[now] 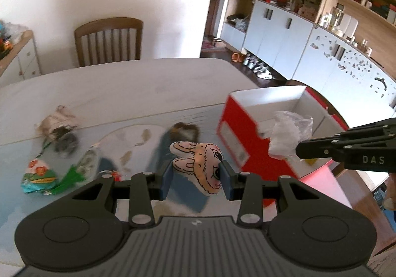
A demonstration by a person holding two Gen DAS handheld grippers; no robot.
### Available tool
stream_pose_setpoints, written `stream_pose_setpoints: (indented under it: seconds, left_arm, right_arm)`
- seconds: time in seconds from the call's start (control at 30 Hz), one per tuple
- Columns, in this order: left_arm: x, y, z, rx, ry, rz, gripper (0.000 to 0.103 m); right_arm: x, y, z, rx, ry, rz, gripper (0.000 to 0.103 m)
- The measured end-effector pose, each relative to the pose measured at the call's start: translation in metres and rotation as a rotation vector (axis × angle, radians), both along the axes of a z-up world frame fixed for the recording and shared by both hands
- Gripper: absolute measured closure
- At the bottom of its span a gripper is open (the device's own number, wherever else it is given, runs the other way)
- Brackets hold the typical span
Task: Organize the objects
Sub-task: 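Carry the white bag and bunny plush into the red cardboard box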
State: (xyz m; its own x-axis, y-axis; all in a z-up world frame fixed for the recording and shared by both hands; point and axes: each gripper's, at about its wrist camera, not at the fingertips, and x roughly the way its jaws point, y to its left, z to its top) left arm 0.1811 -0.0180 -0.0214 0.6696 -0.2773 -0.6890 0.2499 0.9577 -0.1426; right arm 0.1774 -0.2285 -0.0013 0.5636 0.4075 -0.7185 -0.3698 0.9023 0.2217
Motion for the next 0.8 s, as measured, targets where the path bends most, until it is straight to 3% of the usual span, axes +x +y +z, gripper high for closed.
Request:
stream_pose_setpoints:
  seconds: [0.43, 0.8]
  left_arm:
    - [0.028, -0.105, 0.003, 0.011, -0.019, -0.104, 0.063]
    - [0.053, -0.171, -0.022, 0.079, 0.042, -0.185, 0.063]
  right_arm:
    - [0.023, -0.097, -0.010, -0.010, 0.005, -0.091, 0.100]
    - [0.047, -0.146, -0.039, -0.029, 0.057, -0.164, 0.100]
